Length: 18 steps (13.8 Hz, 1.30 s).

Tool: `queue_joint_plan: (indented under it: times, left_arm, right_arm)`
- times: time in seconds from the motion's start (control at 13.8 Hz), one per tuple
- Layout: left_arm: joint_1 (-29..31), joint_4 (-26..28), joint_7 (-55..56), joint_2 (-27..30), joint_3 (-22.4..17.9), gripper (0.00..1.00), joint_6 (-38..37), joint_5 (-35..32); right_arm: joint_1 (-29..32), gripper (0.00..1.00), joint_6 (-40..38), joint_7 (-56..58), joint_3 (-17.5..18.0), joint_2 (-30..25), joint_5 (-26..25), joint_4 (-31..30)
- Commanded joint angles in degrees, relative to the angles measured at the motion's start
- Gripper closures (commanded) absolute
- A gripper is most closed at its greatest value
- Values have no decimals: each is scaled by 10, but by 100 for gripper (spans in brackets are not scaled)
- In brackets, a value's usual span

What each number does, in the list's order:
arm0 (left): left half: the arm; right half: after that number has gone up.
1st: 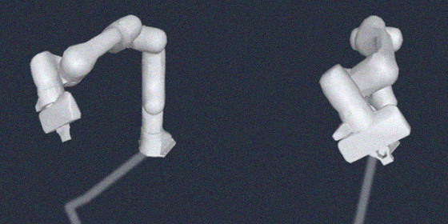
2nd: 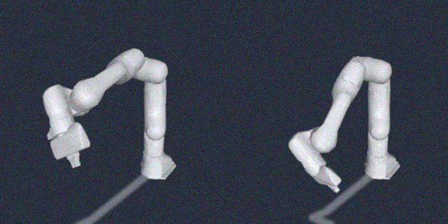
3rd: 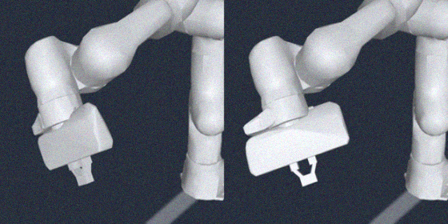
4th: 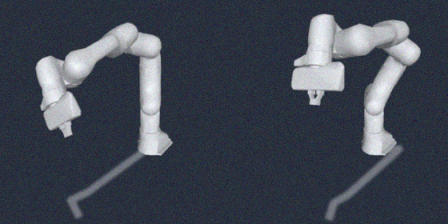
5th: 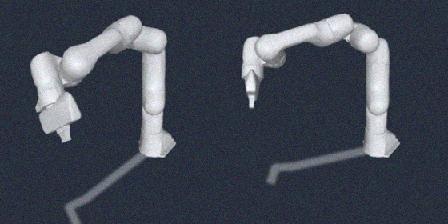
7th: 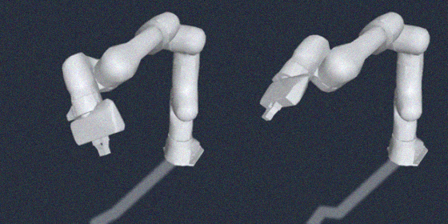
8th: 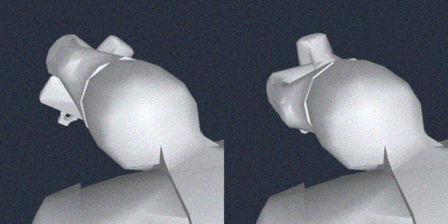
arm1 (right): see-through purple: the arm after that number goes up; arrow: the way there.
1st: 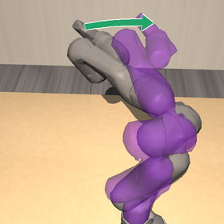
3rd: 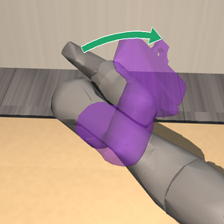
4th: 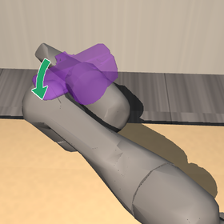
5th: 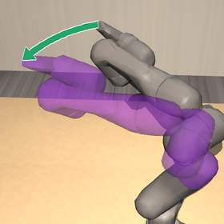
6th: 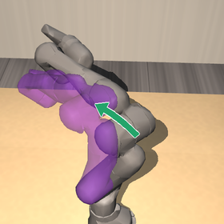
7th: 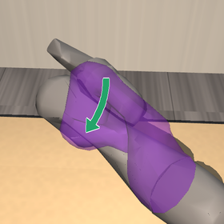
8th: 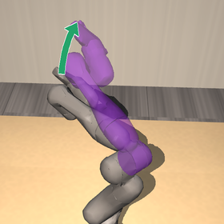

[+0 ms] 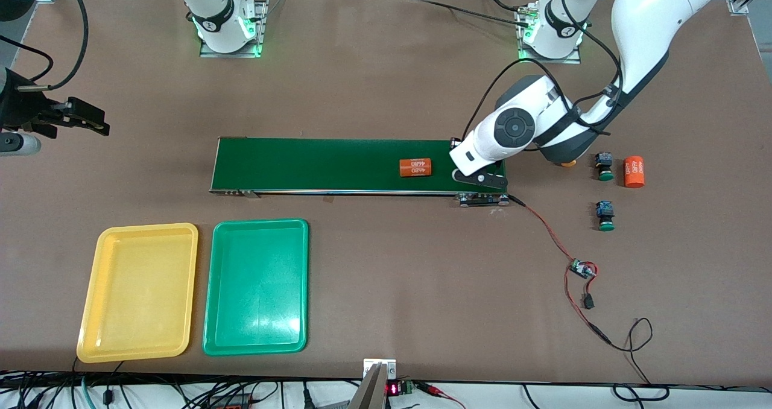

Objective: Sort buttons by color to trays
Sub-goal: 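Carry the yellow button onto the green belt and release it, then grasp the second orange cylinder with the left gripper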

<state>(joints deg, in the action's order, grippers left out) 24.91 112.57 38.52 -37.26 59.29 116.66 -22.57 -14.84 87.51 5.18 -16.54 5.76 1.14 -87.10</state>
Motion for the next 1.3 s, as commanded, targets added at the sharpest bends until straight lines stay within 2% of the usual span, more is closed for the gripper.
queue_joint_plan:
  times: [0.0,0.22,0.36,0.51,0.65,0.8,0.87,1.01,1.16,1.23]
  left_arm:
    - [28,-12,1,26,8,0,-42,-13]
    - [78,-77,-2,40,1,0,-133,-17]
    - [113,-103,-26,38,0,0,-162,-33]
    - [144,-101,-91,38,-15,0,-170,-82]
    - [200,-95,-138,28,-26,0,-169,-83]
    - [229,-55,-160,35,-30,0,-157,-84]
    - [252,-51,-174,32,-31,0,-154,-85]
    - [261,-50,-188,27,-34,0,-144,-92]
    - [223,-18,-209,65,-104,0,-95,-92]
    - [192,-9,-251,81,-159,0,-74,-91]
  right_arm:
    - [1,0,4,6,1,-3,-8,-5]
    - [1,0,5,6,1,-1,-9,-5]
    - [0,0,5,6,1,-1,-9,-5]
    - [0,0,5,5,1,-1,-8,-5]
    - [1,0,4,5,1,-1,-8,-5]
    - [1,0,6,5,1,-1,-8,-5]
    - [1,0,6,4,1,-1,-8,-5]
    - [1,0,9,-1,1,-1,-5,-4]
    - [0,0,14,-3,1,-1,-7,-4]
    - [0,0,22,-3,1,-2,-7,-3]
